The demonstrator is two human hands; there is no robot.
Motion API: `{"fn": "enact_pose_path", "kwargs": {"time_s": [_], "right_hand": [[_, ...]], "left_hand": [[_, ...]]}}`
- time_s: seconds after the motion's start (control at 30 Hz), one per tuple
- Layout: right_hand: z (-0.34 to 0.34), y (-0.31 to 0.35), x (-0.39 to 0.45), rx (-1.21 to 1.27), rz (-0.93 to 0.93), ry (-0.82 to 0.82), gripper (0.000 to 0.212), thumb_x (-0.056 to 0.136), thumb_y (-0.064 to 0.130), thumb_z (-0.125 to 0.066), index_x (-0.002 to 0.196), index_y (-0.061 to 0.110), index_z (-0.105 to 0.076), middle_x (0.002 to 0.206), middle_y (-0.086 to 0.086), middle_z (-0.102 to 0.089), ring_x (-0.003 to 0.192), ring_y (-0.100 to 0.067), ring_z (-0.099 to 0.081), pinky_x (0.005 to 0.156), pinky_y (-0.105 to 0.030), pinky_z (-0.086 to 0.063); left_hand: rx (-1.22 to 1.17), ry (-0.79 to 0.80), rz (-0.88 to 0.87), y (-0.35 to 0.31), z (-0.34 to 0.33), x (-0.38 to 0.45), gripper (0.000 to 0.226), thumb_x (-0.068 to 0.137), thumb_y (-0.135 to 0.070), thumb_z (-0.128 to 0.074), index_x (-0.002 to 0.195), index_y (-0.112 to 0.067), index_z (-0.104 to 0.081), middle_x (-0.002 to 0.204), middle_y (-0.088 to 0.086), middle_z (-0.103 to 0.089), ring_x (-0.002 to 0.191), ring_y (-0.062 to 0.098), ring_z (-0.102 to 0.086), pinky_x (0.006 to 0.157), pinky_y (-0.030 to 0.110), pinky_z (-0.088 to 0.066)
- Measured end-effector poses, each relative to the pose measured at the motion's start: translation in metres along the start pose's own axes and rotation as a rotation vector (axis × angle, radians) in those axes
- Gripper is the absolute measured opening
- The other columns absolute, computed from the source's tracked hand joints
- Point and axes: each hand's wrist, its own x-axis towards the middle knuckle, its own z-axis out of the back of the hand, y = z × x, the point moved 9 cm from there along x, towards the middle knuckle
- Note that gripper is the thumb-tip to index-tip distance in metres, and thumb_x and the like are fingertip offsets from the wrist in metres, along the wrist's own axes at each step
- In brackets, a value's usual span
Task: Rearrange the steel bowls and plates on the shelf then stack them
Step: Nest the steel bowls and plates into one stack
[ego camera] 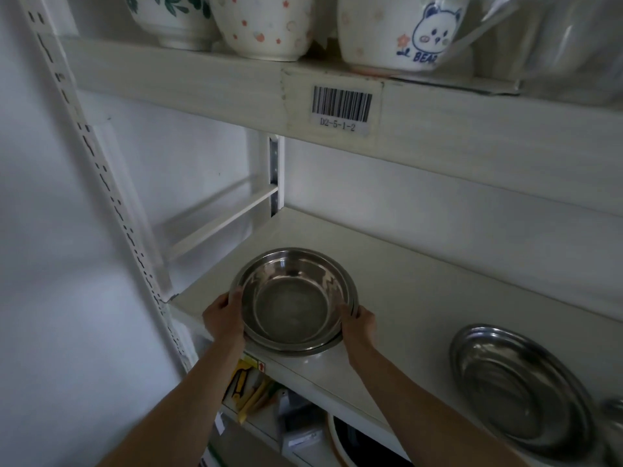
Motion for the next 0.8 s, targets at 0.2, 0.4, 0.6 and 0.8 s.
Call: {"fn": "enact_pose_path", "kwargs": {"time_s": [0.2, 0.4, 0.6, 0.8], "right_hand": [[0.049, -0.008, -0.010, 0.032, 0.003, -0.128, 0.031, 0.093, 0.022, -0.061, 0.064, 0.013, -0.053, 0.060, -0.003, -0.054, 0.058, -0.019, -0.050, 0.053, -0.025, -0.037], [0.098, -0.020, -0.021, 0.009, 0.003, -0.246, 0.032, 0.093, 0.022, -0.061, 0.063, 0.010, -0.054, 0.056, -0.002, -0.050, 0.052, -0.014, -0.044, 0.048, -0.025, -0.029], [0.134, -0.032, -0.034, -0.024, -0.002, -0.338, 0.027, 0.092, 0.027, -0.061, 0.078, 0.004, -0.064, 0.071, -0.008, -0.062, 0.066, -0.023, -0.057, 0.053, -0.026, -0.038], [0.148, -0.046, -0.036, -0.029, -0.044, -0.353, 0.029, 0.092, 0.032, -0.062, 0.084, 0.004, -0.065, 0.079, -0.013, -0.066, 0.077, -0.030, -0.062, 0.068, -0.033, -0.046]], "left_hand": [[0.040, 0.086, -0.030, -0.003, -0.036, -0.018, 0.029, 0.088, -0.018, -0.061, 0.061, -0.009, -0.059, 0.049, 0.002, -0.052, 0.045, 0.017, -0.045, 0.051, 0.023, -0.042], [0.082, 0.164, -0.026, 0.005, -0.069, -0.037, 0.033, 0.084, -0.026, -0.063, 0.062, -0.002, -0.065, 0.053, 0.011, -0.054, 0.051, 0.020, -0.047, 0.055, 0.028, -0.042], [0.096, 0.206, -0.003, 0.011, -0.093, -0.056, 0.031, 0.081, -0.029, -0.066, 0.065, -0.003, -0.070, 0.060, 0.020, -0.063, 0.055, 0.020, -0.051, 0.058, 0.027, -0.041], [0.091, 0.242, 0.016, 0.013, -0.103, -0.068, 0.028, 0.082, -0.028, -0.068, 0.065, -0.006, -0.071, 0.064, 0.021, -0.066, 0.058, 0.023, -0.055, 0.061, 0.033, -0.049]]}}
